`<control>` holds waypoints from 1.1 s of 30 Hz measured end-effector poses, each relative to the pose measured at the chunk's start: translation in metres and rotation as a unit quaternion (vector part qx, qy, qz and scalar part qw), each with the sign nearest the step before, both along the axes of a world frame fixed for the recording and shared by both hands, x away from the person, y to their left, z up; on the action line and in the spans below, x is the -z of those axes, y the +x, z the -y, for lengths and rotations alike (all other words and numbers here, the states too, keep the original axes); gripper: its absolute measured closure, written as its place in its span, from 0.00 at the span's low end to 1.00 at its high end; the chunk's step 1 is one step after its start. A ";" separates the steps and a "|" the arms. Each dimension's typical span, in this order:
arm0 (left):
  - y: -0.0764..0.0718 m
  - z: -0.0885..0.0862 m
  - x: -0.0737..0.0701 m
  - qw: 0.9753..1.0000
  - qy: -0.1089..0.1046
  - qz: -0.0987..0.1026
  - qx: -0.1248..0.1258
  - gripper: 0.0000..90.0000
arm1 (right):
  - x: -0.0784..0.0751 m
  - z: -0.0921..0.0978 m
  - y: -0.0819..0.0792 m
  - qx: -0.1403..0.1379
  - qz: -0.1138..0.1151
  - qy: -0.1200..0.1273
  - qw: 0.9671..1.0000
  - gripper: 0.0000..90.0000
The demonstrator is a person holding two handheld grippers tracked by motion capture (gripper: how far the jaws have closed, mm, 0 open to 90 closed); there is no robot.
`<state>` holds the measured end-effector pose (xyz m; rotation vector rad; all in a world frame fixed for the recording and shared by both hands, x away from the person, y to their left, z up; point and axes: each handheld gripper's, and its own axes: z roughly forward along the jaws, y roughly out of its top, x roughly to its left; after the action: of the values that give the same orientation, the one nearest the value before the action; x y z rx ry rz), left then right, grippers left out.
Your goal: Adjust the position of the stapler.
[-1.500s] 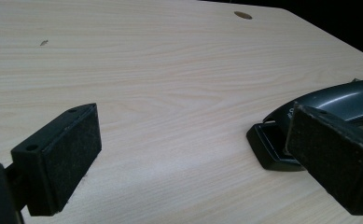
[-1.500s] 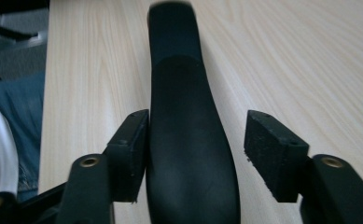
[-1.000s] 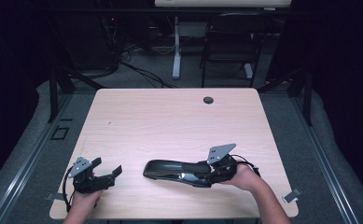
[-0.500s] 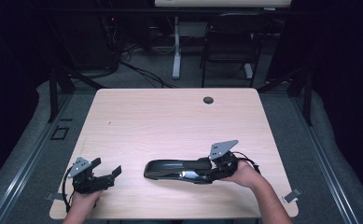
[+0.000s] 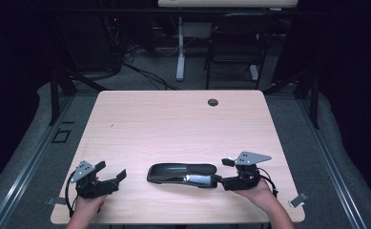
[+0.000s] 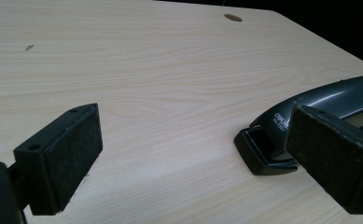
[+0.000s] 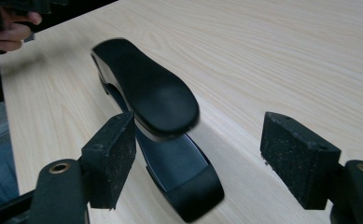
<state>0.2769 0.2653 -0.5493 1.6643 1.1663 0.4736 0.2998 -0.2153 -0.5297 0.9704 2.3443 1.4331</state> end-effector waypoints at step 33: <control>-0.001 0.007 0.001 1.000 0.002 -0.003 0.017 0.05 | 0.033 -0.012 -0.011 0.074 -0.007 -0.054 0.996 0.82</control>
<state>0.2758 0.2580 -0.5499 1.6879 1.1403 0.4513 0.2892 -0.2036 -0.5626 1.1027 2.2791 1.2353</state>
